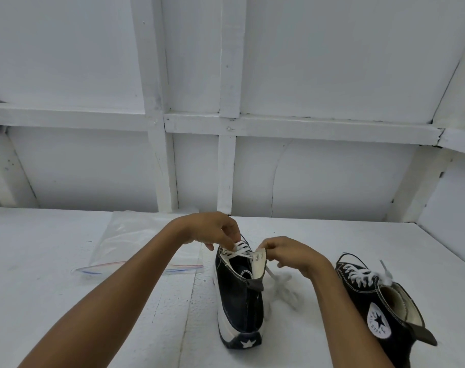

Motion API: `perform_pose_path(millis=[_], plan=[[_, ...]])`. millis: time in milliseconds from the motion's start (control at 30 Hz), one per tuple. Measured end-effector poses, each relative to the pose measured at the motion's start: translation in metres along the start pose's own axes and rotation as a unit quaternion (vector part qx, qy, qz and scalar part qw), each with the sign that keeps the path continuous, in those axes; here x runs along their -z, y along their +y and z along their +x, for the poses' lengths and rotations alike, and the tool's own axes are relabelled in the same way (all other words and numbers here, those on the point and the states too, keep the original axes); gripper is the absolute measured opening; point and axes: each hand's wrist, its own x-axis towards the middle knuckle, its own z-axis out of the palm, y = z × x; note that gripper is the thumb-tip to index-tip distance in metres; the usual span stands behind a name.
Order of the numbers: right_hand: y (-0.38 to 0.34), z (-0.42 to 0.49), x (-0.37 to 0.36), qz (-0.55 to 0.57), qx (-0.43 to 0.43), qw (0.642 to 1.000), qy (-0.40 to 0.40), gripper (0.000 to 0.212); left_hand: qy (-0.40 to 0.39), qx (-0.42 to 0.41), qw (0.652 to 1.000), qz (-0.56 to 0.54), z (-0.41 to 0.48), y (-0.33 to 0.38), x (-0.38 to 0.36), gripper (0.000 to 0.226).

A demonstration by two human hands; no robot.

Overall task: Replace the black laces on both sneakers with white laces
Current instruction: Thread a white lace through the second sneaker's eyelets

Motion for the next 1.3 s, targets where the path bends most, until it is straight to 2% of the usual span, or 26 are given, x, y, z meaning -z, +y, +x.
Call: perform_pose_path(millis=[100, 200, 333, 500, 567, 633, 700, 767, 867, 933, 1067, 1200, 1300], plan=[[-0.002, 0.002, -0.007, -0.002, -0.008, 0.999, -0.047, 0.014, 0.046, -0.006, 0.999, -0.015, 0.005, 0.004, -0.005, 0.016], [-0.002, 0.003, -0.004, 0.02, 0.003, 0.999, -0.044, 0.019, 0.064, -0.007, 0.998, -0.017, 0.011, 0.009, -0.01, 0.019], [-0.014, 0.002, 0.01, 0.104, 0.042, 0.993, 0.038, 0.037, 0.046, -0.005, 0.997, -0.059, 0.016, 0.014, -0.019, 0.021], [-0.037, -0.005, 0.03, 0.14, 0.092, 0.981, 0.098, 0.039, 0.004, -0.048, 0.987, -0.153, 0.017, 0.027, -0.023, 0.03], [-0.045, -0.008, 0.037, 0.162, 0.106, 0.975, 0.113, 0.042, -0.017, -0.085, 0.969, -0.233, 0.016, 0.033, -0.02, 0.025], [-0.051, -0.01, 0.043, 0.178, 0.11, 0.969, 0.133, 0.044, -0.008, -0.12, 0.933, -0.34, 0.014, 0.041, -0.013, 0.018], [-0.055, -0.012, 0.048, 0.205, 0.119, 0.959, 0.154, 0.047, 0.024, -0.143, 0.9, -0.411, 0.014, 0.048, -0.004, 0.02], [-0.057, -0.014, 0.053, 0.263, 0.132, 0.941, 0.166, 0.047, 0.073, -0.138, 0.884, -0.442, 0.014, 0.05, 0.004, 0.026], [-0.059, -0.017, 0.058, 0.369, 0.157, 0.898, 0.181, 0.044, 0.154, -0.096, 0.893, -0.411, 0.017, 0.039, 0.012, 0.033], [-0.06, -0.017, 0.061, 0.415, 0.169, 0.874, 0.188, 0.042, 0.211, -0.058, 0.907, -0.36, 0.019, 0.028, 0.012, 0.029], [-0.061, -0.017, 0.06, 0.473, 0.189, 0.841, 0.18, 0.052, 0.295, 0.027, 0.928, -0.228, 0.025, 0.002, 0.01, 0.022], [-0.062, -0.017, 0.057, 0.516, 0.212, 0.814, 0.166, 0.053, 0.296, 0.101, 0.945, -0.099, 0.026, -0.022, 0.004, 0.027], [-0.064, -0.014, 0.051, 0.55, 0.233, 0.789, 0.142, 0.038, 0.258, 0.118, 0.956, -0.07, 0.026, -0.031, -0.002, 0.03]])
